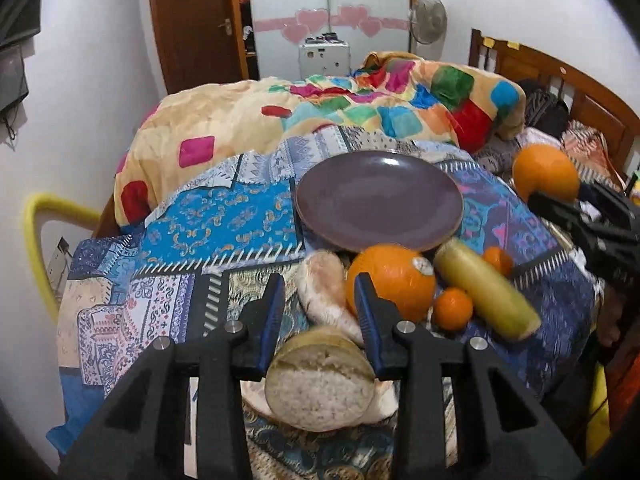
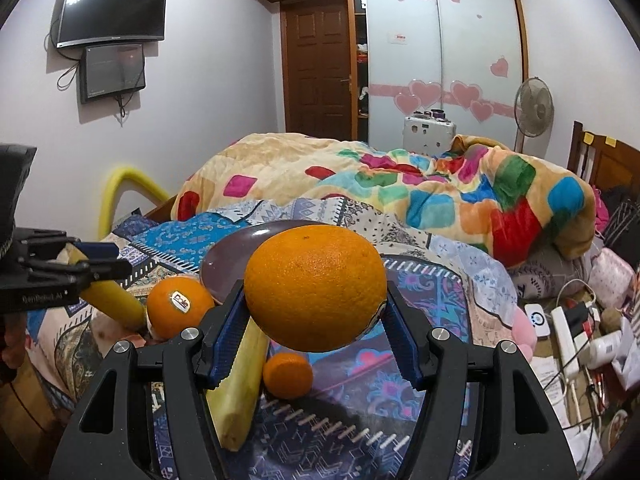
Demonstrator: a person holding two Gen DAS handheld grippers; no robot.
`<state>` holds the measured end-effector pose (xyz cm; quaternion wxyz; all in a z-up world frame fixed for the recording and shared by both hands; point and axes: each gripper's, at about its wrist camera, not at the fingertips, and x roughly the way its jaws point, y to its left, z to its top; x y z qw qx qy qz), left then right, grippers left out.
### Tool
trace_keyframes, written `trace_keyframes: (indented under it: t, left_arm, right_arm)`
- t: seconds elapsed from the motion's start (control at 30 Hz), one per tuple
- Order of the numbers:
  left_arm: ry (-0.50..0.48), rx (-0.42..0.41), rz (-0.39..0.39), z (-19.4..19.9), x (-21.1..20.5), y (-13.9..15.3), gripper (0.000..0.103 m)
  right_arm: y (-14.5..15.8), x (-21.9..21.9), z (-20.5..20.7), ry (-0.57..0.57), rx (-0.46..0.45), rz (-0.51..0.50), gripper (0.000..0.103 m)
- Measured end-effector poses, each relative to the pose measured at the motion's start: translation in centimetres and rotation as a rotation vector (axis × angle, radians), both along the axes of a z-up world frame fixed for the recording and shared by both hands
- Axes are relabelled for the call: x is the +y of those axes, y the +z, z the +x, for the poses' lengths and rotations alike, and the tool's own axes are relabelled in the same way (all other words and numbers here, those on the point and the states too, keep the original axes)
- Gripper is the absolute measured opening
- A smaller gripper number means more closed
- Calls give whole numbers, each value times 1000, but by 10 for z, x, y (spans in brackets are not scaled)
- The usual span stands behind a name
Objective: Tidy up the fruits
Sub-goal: 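Close the right tool on the large orange while the left tool grasps the sugarcane piece, then carry the orange in the right tool onto the plate while the left tool lowers the sugarcane there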
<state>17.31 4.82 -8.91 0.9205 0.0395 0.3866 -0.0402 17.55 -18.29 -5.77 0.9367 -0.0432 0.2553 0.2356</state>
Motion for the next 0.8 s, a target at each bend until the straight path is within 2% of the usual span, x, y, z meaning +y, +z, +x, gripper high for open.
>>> trace_keyframes:
  t: [0.13,0.27,0.43,0.53,0.67,0.8]
  left_arm:
    - [-16,74,-2,-16,8,-20,36]
    - [-29,92,-32,-26,12,-29,36]
    - [-14,115,16,-20,9,-37,40]
    - [4,165,6,-10,15,-50,40]
    - [19,146,-71,-6,27,-48,37]
    - [36,97,-43,-6,26,-37,37]
  right_arm:
    - [-6,2,0,3,12,-12,61]
    - [-10,3,0,7,30,-11,61]
    - [-9,5,-2,10,37,-11,61]
    - [-7,4,-5,12,29,-11,61]
    - [-8,5,-5,13,27,-20,61]
    - [-8,6,0,9,26,-26,61]
